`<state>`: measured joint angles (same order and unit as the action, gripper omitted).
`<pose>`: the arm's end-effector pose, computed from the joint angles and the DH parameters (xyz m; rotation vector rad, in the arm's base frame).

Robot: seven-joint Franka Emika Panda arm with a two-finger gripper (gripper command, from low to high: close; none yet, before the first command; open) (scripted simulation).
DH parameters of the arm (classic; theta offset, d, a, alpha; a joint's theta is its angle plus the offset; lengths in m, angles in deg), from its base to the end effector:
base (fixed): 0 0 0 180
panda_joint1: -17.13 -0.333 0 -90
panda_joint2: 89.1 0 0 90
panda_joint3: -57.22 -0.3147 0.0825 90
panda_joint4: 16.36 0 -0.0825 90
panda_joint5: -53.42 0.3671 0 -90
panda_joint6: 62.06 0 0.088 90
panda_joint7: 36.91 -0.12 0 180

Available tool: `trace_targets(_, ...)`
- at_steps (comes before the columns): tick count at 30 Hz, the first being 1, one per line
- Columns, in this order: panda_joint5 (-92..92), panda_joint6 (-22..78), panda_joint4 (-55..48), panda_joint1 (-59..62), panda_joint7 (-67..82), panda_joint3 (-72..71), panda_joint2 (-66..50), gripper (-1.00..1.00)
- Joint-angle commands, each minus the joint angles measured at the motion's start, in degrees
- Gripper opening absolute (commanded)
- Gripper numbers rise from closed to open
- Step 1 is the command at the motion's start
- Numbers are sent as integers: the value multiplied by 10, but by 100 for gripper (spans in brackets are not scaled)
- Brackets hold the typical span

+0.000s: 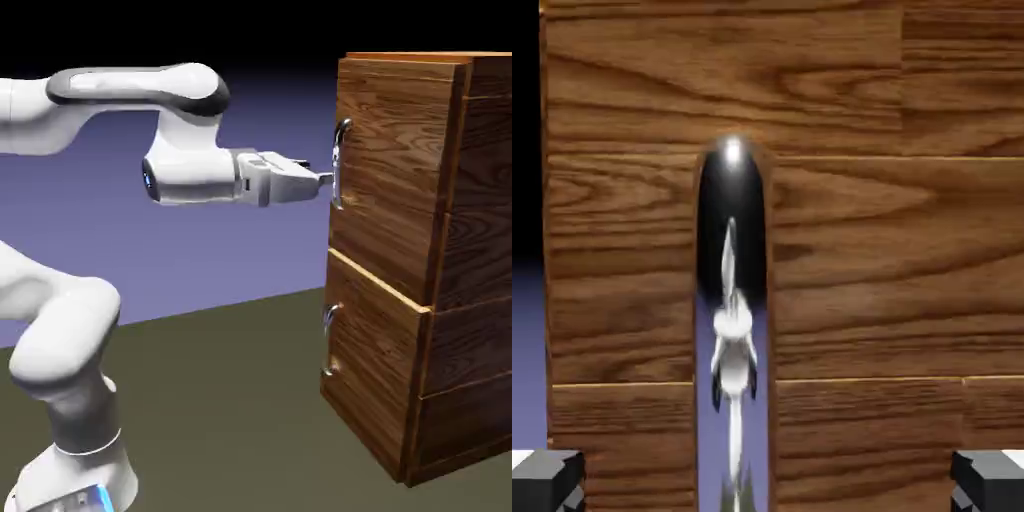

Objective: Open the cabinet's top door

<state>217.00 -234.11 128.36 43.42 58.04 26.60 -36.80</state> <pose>0.3237 0.0381 0.5504 -1.7543 0.7984 -1.8049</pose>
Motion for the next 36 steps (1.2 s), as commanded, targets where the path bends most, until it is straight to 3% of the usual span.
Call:
trace_targets(1,0,0,0,0,0,0,0,0)
trace_targets(5,24,36,-61,77,24,-48,-79,0)
trace_targets(6,24,36,-61,77,24,-48,-79,-100)
trace_targets(14,6,40,-30,-69,95,84,-91,-100)
trace_targets(25,-243,46,54,-297,-11,291,-16,-100)
trace_targets(36,-517,-10,115,-491,-142,460,106,-100)
